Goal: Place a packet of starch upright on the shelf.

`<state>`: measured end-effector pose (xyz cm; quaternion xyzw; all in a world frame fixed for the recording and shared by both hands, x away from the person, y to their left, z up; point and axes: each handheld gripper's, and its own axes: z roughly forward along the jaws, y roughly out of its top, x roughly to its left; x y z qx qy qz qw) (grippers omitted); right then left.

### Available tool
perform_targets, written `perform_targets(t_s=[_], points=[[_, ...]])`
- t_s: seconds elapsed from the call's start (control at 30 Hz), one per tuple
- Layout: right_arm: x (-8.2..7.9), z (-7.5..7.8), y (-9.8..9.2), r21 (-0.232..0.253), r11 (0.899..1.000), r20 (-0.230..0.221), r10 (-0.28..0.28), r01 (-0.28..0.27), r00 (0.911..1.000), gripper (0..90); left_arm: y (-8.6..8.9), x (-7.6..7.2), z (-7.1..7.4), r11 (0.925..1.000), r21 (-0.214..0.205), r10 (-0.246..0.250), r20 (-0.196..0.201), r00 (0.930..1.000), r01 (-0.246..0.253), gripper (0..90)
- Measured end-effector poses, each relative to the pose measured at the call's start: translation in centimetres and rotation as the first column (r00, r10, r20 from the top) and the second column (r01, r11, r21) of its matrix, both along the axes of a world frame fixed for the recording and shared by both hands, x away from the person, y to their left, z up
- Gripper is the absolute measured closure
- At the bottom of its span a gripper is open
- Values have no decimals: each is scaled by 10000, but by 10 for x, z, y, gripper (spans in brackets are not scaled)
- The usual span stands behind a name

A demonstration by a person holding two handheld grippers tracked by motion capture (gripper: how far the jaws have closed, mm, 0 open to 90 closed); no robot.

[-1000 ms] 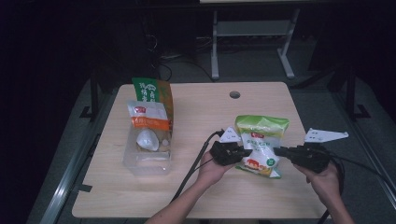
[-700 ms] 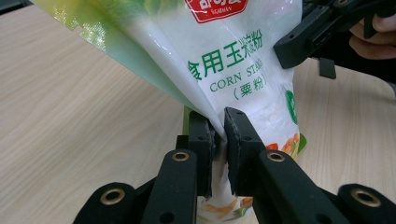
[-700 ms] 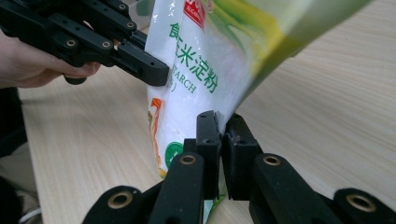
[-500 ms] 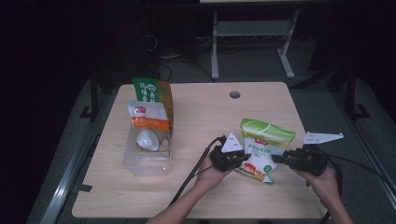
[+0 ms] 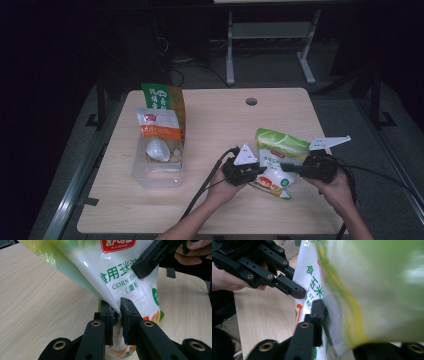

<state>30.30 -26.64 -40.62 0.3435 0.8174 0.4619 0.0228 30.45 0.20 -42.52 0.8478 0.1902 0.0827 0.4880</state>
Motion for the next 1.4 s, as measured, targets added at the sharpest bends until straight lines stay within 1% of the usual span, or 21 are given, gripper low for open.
perform_targets(t_s=[0.1,0.17,0.23,0.33,0.4,0.5,0.57,0.63,0.83,0.97,1.13,1.2,1.4], points=[[-2,3,4,-223,9997,121,-33,36,9999,817,3,-1,1,10000,69,-13,-3,10000,13,785],[-3,4,5,-277,9996,194,-52,57,9998,840,6,-2,1,10000,-27,8,-70,10000,-9,754],[-5,5,5,-267,9995,183,-134,139,9997,871,10,-3,2,10000,43,-3,-66,10000,3,704],[-5,6,5,-192,9995,246,-233,237,9994,884,16,-5,3,9997,248,-20,-37,10000,21,672],[-6,7,6,-196,9993,319,-302,309,9990,888,20,-7,3,9997,246,44,-147,9999,-40,641],[-8,11,8,-146,9993,455,-329,336,9984,892,27,-10,3,9995,310,37,-180,9998,-31,588],[-9,14,11,-241,9991,497,-341,353,9982,893,32,-13,3,9994,345,28,-177,9998,-21,564],[-9,19,13,-336,9989,569,-294,314,9979,893,38,-17,3,9996,272,46,-251,9997,-39,546],[-6,31,22,-548,9982,747,-208,249,9970,895,53,-28,1,9997,256,12,-364,9993,-3,494],[-3,38,27,-614,9977,814,-246,297,9964,896,62,-34,2,9998,214,16,-316,9995,-10,449],[2,44,34,-702,9970,890,-276,339,9956,896,71,-41,1,9999,155,3,-286,9996,2,427],[4,46,36,-720,9969,863,-243,305,9960,896,73,-43,0,9999,122,9,-203,9998,-7,422],[9,53,46,-821,9963,923,-160,237,9956,896,81,-51,-5,10000,-45,41,-254,9997,-43,401]])
